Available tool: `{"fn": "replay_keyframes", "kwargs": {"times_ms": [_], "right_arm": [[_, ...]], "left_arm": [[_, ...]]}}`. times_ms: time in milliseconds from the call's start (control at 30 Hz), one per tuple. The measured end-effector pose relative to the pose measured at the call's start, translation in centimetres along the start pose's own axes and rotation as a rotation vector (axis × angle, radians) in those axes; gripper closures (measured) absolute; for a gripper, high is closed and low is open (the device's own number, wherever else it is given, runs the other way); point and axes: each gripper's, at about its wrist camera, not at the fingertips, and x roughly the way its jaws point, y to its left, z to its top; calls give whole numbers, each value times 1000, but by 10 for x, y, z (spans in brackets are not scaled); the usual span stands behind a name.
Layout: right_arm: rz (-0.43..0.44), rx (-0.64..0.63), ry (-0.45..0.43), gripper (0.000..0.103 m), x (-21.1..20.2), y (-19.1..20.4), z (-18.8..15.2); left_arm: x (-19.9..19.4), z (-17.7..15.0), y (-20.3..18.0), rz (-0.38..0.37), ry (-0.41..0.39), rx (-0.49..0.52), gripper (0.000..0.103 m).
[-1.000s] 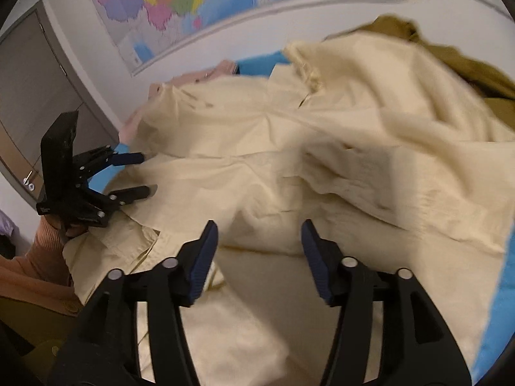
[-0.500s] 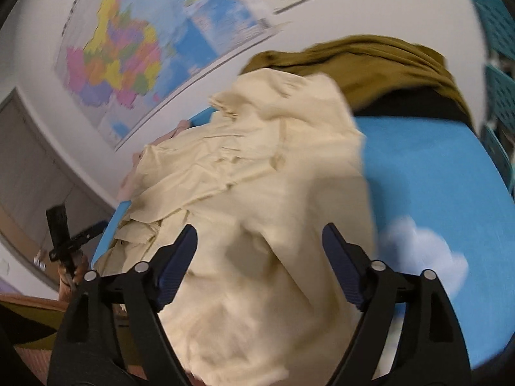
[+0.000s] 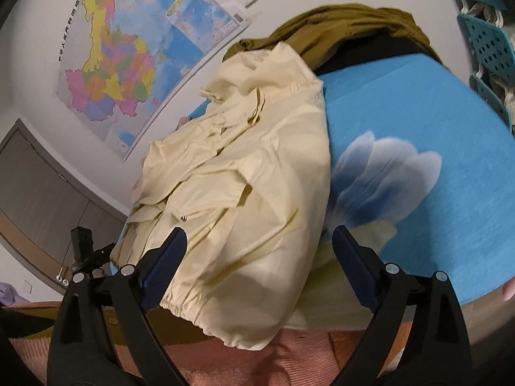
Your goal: Fold large clothes
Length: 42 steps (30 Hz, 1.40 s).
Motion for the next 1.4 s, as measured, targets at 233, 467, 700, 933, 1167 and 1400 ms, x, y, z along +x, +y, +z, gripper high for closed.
{"fn": "replay_keyframes", "kwargs": {"times_ms": [233,467,700,933,1167,1400], "right_arm": [[79,-12,27,11,10,7,-8],[124,-51,52,12,16,18,-10],[163,-27,76,28,20,15,-18],[161,-53,88,39,26,28,-25],[247,-53,-2,85,6,40,-23],[361,-126,-120,88,-37,75,-16]], "left_arm": [[13,-3,-16,-135,36,-3,7],[30,1,-33,-166,45,18,7],[37,4,-46,-39,39,58,27],[40,8,-53,80,37,21,34],[21,14,-46,38,23,-29,71],[-37,19,-38,-129,-62,-60,78]]}}
